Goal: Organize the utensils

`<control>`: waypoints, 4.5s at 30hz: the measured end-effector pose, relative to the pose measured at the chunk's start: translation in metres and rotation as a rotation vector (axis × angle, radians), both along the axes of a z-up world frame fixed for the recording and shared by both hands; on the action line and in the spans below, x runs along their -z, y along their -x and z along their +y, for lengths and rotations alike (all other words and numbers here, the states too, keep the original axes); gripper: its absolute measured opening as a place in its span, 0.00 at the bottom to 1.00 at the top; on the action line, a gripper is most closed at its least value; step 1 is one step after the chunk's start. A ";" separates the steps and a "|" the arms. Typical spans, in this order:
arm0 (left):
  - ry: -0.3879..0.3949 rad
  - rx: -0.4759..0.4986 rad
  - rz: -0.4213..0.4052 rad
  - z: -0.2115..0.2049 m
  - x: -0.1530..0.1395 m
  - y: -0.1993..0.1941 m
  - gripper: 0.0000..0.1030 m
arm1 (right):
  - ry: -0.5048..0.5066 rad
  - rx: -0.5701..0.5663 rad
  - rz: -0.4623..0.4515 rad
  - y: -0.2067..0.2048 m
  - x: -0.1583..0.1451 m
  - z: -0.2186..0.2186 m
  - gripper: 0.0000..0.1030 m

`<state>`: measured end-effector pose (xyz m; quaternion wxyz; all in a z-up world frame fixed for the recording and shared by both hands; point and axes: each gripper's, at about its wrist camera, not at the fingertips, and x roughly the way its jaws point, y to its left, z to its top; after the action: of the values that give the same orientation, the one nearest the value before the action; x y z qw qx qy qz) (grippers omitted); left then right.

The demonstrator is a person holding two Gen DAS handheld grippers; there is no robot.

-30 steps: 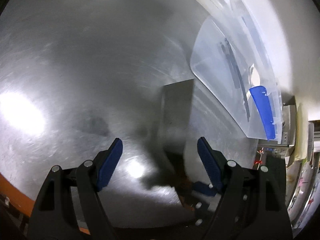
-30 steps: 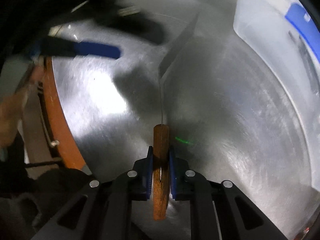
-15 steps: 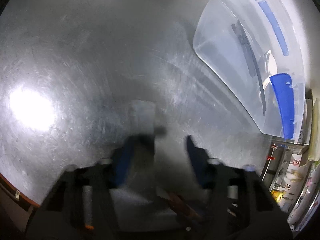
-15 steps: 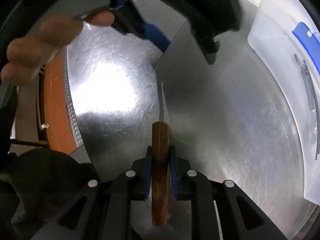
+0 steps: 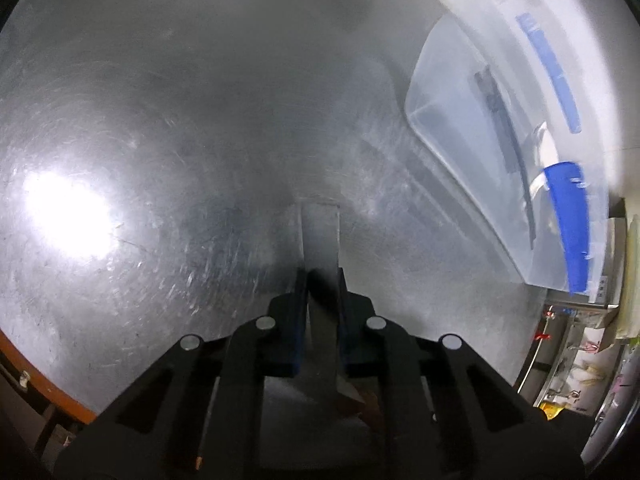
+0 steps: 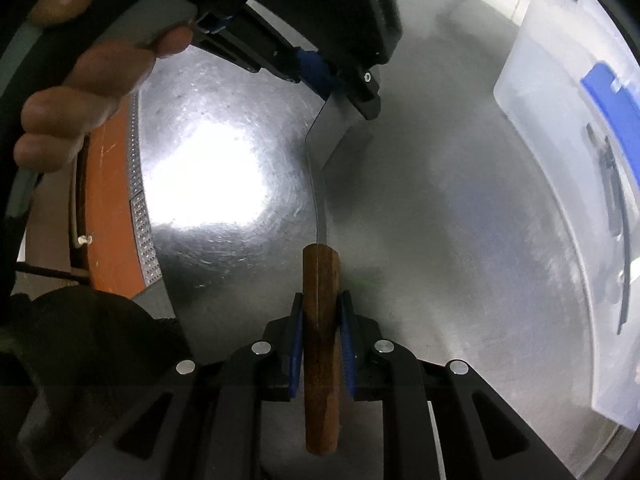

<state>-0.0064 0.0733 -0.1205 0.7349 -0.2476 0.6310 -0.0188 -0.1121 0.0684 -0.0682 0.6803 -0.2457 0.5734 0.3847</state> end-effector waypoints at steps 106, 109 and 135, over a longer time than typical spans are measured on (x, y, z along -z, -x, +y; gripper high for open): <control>-0.580 0.237 -0.643 -0.185 -0.159 0.045 0.93 | -0.098 1.018 -0.526 -0.019 -0.140 -0.219 0.95; -0.580 0.216 -0.639 -0.180 -0.160 0.045 0.93 | -0.088 1.021 -0.517 -0.020 -0.139 -0.219 0.95; -0.571 0.242 -0.622 -0.190 -0.151 0.045 0.93 | -0.083 1.025 -0.491 -0.022 -0.136 -0.216 0.95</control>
<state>-0.0513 -0.1163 0.0307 0.9214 0.0588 0.3842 -0.0033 -0.0904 -0.1477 0.0674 0.9025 0.0086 0.4288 -0.0407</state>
